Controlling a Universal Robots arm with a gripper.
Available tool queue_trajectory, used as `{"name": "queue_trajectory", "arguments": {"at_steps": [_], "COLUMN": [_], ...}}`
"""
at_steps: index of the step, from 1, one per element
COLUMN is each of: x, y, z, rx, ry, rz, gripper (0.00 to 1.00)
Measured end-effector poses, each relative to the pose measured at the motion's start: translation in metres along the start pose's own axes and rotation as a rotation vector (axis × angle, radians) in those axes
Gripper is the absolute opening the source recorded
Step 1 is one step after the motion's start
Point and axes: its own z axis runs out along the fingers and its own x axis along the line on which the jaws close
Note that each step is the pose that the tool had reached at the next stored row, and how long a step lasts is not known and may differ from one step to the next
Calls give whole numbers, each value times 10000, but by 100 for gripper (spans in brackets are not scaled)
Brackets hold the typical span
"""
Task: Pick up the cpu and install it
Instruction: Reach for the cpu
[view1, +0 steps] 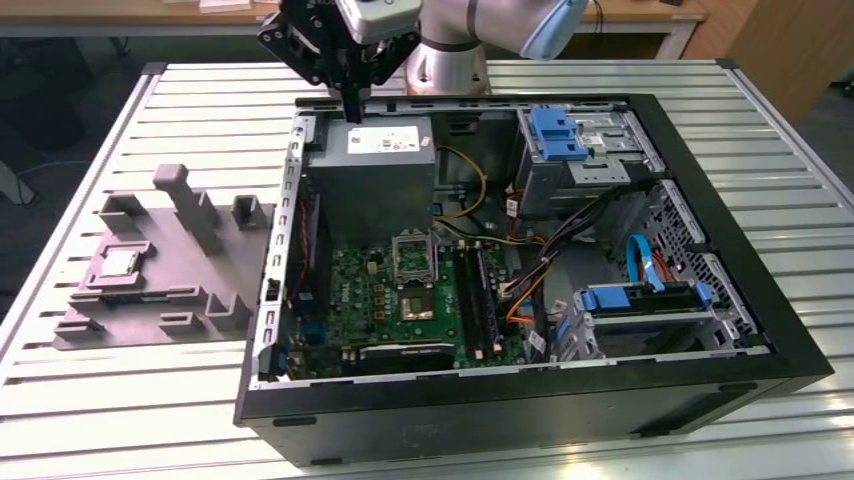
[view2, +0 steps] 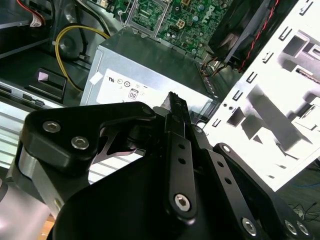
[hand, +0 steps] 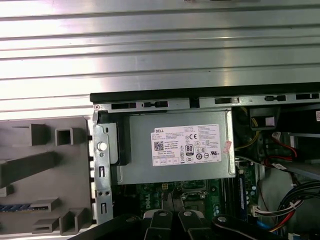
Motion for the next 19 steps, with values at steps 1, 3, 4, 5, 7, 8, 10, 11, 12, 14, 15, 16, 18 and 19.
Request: {"name": "queue_trajectory", "arguments": {"at_steps": [1,3,4,5,7,8,10,11,12,14,15,16,18,19], "x": [1,11,20,21,25,27,45,55,56,60,62,63,67,69], "y": [0,-1,-2,-2,-2,-2,-4,-5,-5,-5,-5,-6,-6,-6], "z": [0,5,10,10,10,10,18,19,19,19,19,18,19,19], "rx": [1,1,0,0,1,0,1,0,1,1,0,1,0,1], "ry": [0,1,0,1,1,1,1,1,1,1,1,1,1,1], "rz": [0,-1,0,0,0,0,0,0,0,0,0,0,0,0], "gripper": [11,11,11,11,11,11,11,11,11,11,11,11,11,11]}}
